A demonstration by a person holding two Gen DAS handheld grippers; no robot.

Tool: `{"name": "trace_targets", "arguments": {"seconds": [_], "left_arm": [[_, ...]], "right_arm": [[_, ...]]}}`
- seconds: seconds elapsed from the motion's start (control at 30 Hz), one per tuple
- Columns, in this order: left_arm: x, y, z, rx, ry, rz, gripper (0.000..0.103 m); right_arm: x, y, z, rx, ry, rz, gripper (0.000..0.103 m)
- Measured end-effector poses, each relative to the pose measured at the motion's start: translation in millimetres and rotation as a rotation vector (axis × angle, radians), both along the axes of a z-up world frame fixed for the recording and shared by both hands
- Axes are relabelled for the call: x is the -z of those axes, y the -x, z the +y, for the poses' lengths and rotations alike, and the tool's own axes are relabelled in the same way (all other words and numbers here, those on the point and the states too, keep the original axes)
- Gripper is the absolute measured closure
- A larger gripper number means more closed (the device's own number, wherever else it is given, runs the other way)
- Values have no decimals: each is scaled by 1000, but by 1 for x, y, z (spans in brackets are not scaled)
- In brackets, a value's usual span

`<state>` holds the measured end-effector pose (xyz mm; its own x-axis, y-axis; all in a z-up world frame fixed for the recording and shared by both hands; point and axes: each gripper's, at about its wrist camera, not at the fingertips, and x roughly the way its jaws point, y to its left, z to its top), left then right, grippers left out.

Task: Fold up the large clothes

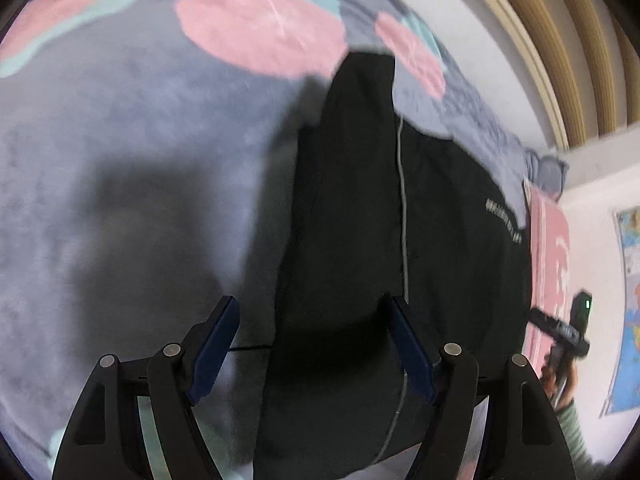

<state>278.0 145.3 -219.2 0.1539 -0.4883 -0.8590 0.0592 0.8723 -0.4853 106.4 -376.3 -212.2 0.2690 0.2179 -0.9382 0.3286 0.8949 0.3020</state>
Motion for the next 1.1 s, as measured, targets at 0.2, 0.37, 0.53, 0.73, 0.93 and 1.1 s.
{"name": "trace_targets", "arguments": {"seconds": [0.2,0.37,0.53,0.73,0.93,1.1], "left_arm": [[35,-5,-21,30,82,72,26],[48,-15,-27,-8,147,92,26],[29,-8,-39,40,189,12,63],[41,-15,-45,35,214,72,47],[53,-8,-58,-22,255,73,55],[6,18,-69,-5,287,-33,72]], "right_arm": [[44,-20,2,-57,-166,52,7],[75,-33,0,-40,-325,52,6],[72,-30,9,-74,-397,-5,35],[74,-25,16,-119,-385,18,24],[83,-27,26,-92,-404,19,26],[37,-8,48,-178,-287,-57,58]]}}
